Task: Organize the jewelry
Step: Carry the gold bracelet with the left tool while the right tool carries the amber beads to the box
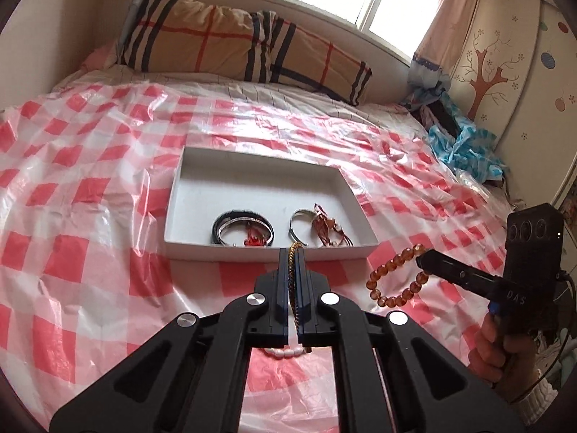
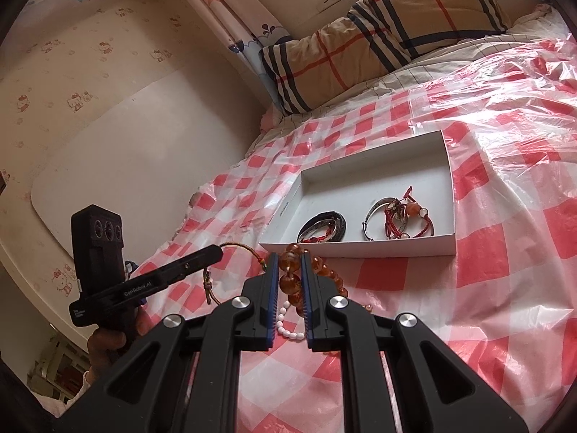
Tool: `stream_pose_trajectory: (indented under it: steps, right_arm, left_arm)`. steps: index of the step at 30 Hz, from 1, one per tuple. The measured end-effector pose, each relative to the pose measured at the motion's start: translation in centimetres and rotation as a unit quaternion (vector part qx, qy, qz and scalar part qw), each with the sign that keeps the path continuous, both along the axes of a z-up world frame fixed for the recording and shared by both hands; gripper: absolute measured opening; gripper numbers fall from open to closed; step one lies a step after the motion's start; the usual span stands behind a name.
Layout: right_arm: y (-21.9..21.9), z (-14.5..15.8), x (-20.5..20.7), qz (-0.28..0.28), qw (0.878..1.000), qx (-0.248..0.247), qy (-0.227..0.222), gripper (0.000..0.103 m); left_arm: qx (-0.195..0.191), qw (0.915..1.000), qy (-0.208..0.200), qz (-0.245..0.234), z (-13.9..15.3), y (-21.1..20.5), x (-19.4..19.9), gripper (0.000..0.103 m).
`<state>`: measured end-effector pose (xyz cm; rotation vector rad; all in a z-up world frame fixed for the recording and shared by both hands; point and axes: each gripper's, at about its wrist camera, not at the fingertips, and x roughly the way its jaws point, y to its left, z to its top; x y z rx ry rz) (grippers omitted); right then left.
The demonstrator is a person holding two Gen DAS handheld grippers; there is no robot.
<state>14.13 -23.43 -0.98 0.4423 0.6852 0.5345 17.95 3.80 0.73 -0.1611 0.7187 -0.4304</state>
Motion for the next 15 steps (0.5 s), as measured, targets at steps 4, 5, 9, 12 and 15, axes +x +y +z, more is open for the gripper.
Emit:
stream_pose_trajectory:
  steps: [4, 5, 9, 12, 15]
  right_arm:
    - [0.1, 0.6, 0.6, -0.002, 1.0, -0.001, -0.01, 0.013]
    - [0.2, 0.6, 0.9, -0.002, 1.0, -0.001, -0.012, 0.013]
    - [0.4, 1.0, 1.8, 0.0, 1.0, -0.008, -0.018, 0.013]
    - [0.4, 1.1, 2.6, 0.001, 1.0, -0.008, -0.02, 0.013]
    - [0.4, 1.1, 3.6, 0.0, 1.0, -0.008, -0.023, 0.013]
  left_arm:
    - [0.022, 0.9989, -0.032, 0.027, 1.1, -0.8, 0.6, 0.003]
    - [0.026, 0.9986, -0.036, 0.029, 1.2, -1.0, 0.8, 0.003]
    - [0.037, 0.9979, -0.044, 0.029, 1.3, -2.0, 1.6, 0.003]
    - [0.044, 0.9975, -0.046, 0.031, 1.0, -2.5, 2.3, 0.003]
    - [0.051, 0.997, -0.047, 0.033, 0.7, -2.9, 3.2, 0.003]
